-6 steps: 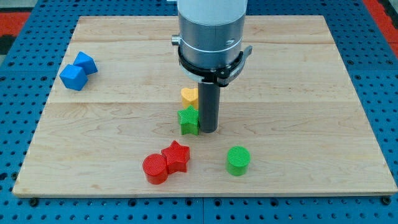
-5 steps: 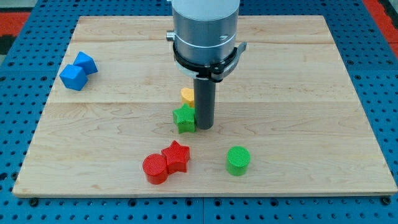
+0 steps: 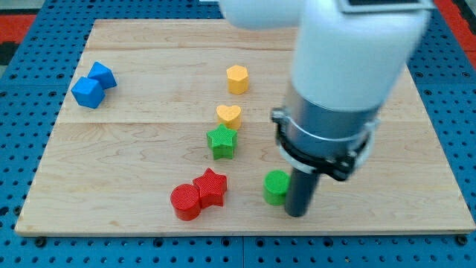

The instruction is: Push the green circle into the red star

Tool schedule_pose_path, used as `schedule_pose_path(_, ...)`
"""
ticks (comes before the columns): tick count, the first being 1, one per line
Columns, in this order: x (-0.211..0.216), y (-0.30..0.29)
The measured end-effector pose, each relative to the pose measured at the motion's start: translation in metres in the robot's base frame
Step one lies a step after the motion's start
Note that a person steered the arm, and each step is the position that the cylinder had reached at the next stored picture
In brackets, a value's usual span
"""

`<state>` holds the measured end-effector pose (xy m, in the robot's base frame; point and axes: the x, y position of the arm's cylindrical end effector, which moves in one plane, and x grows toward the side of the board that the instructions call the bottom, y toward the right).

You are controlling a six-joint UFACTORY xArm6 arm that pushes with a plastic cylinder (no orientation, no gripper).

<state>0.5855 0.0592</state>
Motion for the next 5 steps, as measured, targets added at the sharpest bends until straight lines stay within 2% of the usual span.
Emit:
schedule_pose_path(2,-0.038,0.019)
schedule_pose_path(3,-0.040,-0.027)
schedule_pose_path(4,-0.048,-0.035)
schedule_pose_path(5,-0.049,0.002)
